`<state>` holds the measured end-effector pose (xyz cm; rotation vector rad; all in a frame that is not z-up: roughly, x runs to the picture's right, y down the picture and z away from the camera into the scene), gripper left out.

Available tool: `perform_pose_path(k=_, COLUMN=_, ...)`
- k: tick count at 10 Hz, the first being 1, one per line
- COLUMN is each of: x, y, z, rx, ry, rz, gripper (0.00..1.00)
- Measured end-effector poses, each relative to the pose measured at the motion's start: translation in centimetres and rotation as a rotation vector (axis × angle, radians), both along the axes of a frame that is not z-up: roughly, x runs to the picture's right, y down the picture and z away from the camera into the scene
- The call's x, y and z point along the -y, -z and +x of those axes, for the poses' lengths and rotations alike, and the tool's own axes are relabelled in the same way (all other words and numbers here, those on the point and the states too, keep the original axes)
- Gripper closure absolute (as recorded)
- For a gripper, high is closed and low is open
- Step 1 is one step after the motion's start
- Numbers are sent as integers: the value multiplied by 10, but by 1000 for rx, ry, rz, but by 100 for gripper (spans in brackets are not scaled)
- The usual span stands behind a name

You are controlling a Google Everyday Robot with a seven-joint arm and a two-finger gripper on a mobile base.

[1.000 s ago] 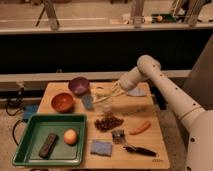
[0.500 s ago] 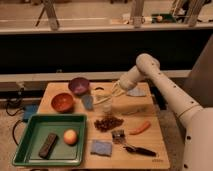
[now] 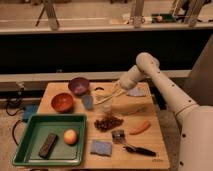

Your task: Place banana in paper cup

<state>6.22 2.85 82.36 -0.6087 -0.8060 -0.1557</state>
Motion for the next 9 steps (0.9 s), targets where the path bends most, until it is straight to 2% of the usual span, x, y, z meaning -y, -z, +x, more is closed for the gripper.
perform_pose_path(k=2, x=0, y=-1, z=-1, rx=3, ry=-4, rz=-4, gripper=28)
perform_pose_path(k=3, x=0, y=-2, z=-1, rx=4, ry=-5, rz=-5, gripper=21)
perform_pose_path(k=7, x=1, y=-3, z=-2, rx=-1, ry=-16, rz=-5, gripper=20)
perform_pose_path(k=8, x=3, y=-2, z=-2, rx=-29, ry=-33, rz=14, gripper=20)
perform_pose_path(k=9, x=6, y=-1, z=2, rx=-76, ry=-62, rz=52, gripper=20)
